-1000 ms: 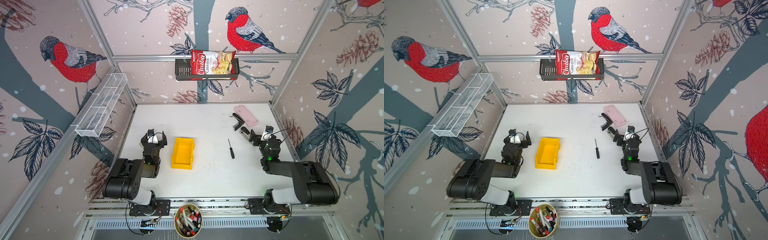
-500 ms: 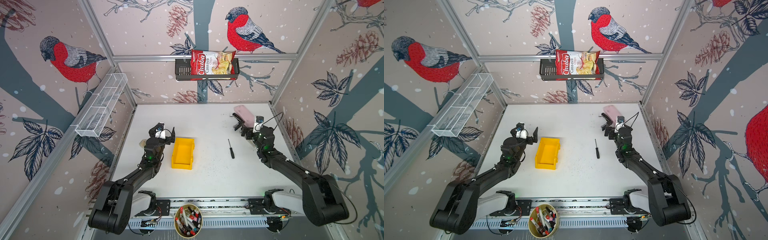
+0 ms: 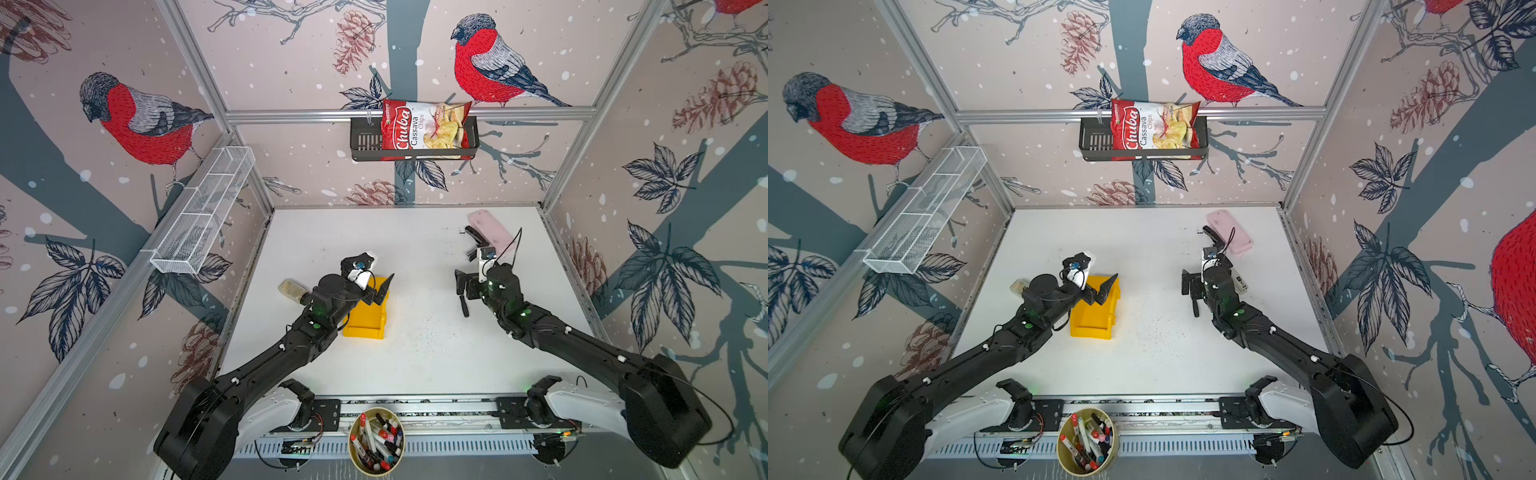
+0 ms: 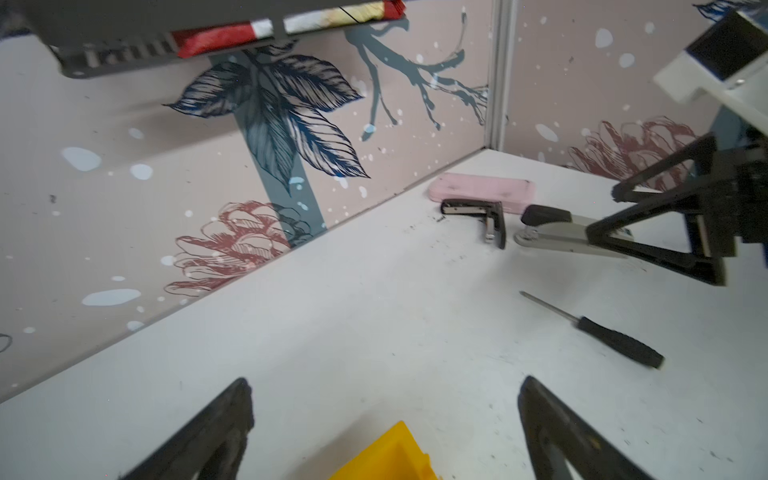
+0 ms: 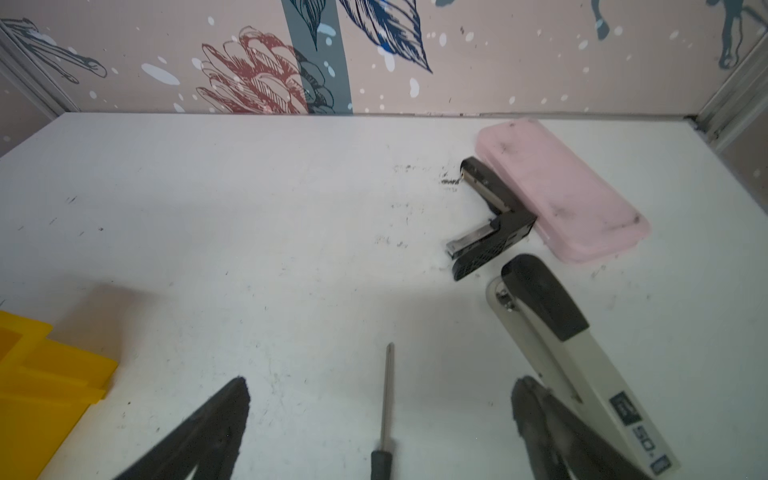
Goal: Put the screwdriver in the bin
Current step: 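Reach the right gripper to the screwdriver while the left arm moves over the bin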
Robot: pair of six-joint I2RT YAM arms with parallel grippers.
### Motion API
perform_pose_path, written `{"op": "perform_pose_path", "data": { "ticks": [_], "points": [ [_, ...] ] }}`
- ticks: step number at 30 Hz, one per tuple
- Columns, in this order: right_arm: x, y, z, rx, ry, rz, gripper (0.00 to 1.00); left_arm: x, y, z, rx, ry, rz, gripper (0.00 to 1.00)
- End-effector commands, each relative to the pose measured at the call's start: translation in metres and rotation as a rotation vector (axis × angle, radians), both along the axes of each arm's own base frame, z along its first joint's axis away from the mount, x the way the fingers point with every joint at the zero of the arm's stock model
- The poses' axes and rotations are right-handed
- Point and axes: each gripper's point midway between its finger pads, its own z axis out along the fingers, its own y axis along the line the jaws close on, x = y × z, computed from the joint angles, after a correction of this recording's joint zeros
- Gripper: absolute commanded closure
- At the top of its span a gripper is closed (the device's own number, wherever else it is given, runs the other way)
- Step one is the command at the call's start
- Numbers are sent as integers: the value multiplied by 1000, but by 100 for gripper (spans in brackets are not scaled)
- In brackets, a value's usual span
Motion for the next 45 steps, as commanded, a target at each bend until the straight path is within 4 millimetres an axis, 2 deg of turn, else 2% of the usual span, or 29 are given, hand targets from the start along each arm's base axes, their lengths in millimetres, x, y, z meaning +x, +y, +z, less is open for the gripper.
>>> {"op": "perform_pose_path", "data": {
  "ticks": [1, 5, 7, 15, 19, 27, 31, 35, 41, 45],
  "points": [
    [-10, -1, -21, 42, 91, -83, 0, -15, -16, -10, 16, 28, -74, 2],
    [-16, 7, -36, 45, 161, -100, 0, -26, -29, -14, 10, 41, -126, 2],
    [-16, 9, -50, 25, 223, -120, 0, -29, -32, -14, 7, 46, -142, 2],
    [-13, 13, -79, -87, 369, -58, 0, -41, -39, -19, 47, 38, -217, 2],
    [-10, 10, -91, -106, 444, -66, 0, -51, -43, -29, 104, 42, -286, 2],
    [-3, 2, -116, -146, 582, -96, 1, -66, -48, -34, 125, 51, -371, 2],
    [-2, 2, -123, -156, 612, -97, 16, -69, -50, -35, 124, 55, -390, 2],
    [-2, 3, -127, -164, 629, -93, 38, -69, -50, -37, 127, 60, -390, 2],
    [-4, 2, -130, -172, 638, -96, 57, -68, -50, -38, 133, 58, -389, 2],
    [-5, 0, -130, -176, 637, -96, 66, -66, -50, -38, 136, 58, -384, 2]
  ]
}}
